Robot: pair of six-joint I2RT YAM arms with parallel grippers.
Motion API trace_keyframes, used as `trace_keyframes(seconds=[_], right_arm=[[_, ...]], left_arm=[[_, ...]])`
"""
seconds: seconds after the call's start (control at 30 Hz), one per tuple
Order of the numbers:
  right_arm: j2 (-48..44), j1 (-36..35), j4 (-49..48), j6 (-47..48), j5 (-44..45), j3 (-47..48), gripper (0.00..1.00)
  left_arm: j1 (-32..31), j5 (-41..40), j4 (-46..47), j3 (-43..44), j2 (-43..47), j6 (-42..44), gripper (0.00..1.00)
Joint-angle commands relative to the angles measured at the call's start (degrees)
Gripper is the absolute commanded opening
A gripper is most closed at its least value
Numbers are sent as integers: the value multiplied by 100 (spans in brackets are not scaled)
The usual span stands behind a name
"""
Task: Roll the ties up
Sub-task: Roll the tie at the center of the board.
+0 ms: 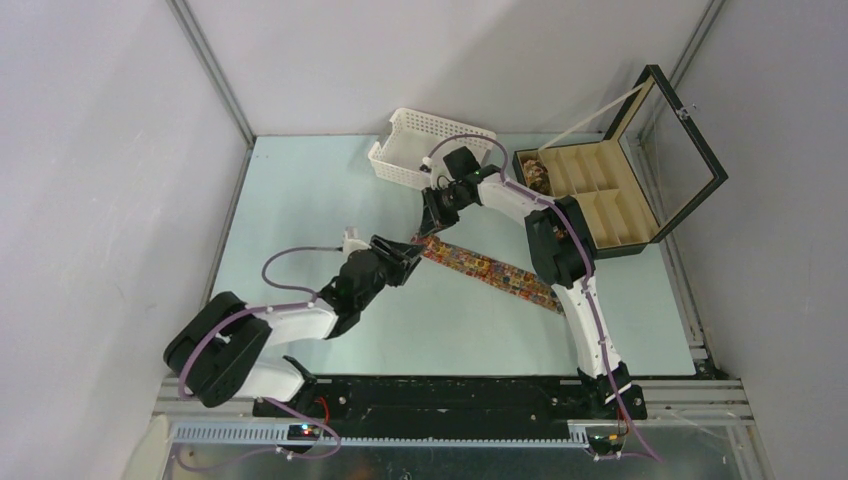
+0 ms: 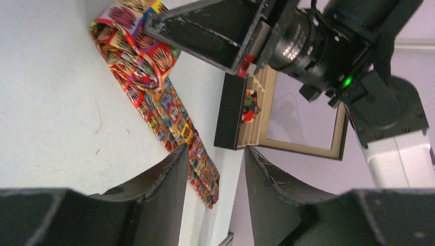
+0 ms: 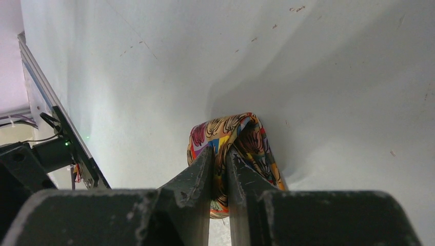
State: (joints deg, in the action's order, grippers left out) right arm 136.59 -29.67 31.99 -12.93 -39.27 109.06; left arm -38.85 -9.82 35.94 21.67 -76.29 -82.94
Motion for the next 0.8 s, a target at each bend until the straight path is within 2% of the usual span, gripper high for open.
trace_keyframes(seconds=[0.0, 0.2, 0.77], right_arm=[[-406, -23, -227, -52, -16, -35, 18], [-461, -29, -250, -65, 19, -69, 19], [-467, -13, -295, -74, 24, -129, 19]], left_arm=[[194, 4, 583, -27, -497, -611, 50], [319, 158, 1419, -72, -1275, -670, 52], [519, -24, 2407, 60, -2404, -798, 53]])
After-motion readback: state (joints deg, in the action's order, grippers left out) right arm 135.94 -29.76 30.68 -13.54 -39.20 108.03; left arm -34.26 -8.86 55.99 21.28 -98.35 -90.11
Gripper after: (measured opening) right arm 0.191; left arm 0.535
